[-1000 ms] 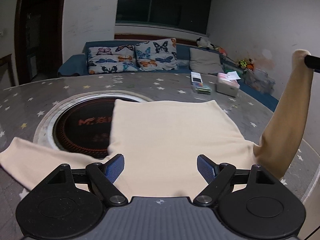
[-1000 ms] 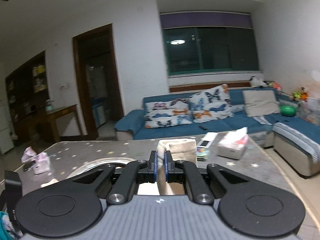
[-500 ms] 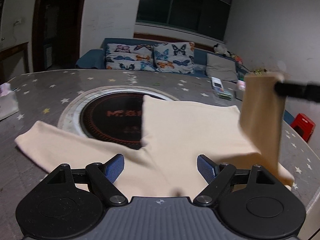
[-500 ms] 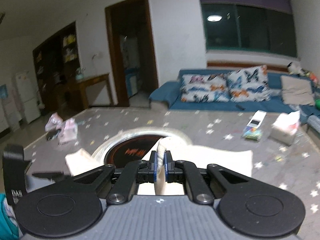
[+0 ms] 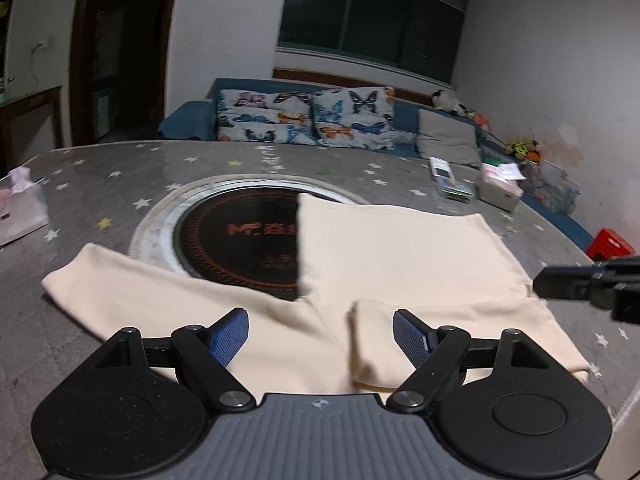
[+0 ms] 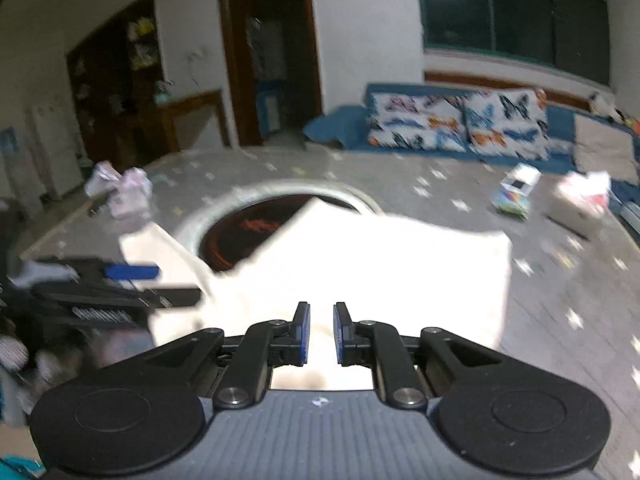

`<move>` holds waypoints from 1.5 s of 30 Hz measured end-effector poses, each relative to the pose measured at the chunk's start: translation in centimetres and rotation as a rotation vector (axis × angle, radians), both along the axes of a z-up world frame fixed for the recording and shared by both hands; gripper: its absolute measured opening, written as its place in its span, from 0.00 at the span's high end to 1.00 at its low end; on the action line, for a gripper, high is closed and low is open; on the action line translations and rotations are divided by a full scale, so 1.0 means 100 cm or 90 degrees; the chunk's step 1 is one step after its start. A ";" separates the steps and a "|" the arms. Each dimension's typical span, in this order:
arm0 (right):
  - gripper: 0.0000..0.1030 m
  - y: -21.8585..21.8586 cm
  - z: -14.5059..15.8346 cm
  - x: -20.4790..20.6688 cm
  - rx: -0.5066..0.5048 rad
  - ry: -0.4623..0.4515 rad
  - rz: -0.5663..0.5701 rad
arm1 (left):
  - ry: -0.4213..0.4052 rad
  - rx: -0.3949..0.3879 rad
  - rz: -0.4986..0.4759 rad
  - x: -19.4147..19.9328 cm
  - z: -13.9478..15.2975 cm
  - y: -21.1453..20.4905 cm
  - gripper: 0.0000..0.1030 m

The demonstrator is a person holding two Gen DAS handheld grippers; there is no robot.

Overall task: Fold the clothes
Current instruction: 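Lay the held sleeve across the sweatshirt body with the right gripper and release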

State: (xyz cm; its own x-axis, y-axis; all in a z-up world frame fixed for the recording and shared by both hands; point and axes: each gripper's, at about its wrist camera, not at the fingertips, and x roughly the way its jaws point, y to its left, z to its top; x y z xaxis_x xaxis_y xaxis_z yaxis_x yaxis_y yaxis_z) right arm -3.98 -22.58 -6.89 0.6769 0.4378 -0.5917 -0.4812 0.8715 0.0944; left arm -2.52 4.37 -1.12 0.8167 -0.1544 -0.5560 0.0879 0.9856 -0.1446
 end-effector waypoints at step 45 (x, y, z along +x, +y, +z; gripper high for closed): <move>0.96 -0.044 -0.043 0.046 -0.172 -0.025 0.067 | 0.067 0.041 0.092 0.027 -0.027 0.030 0.23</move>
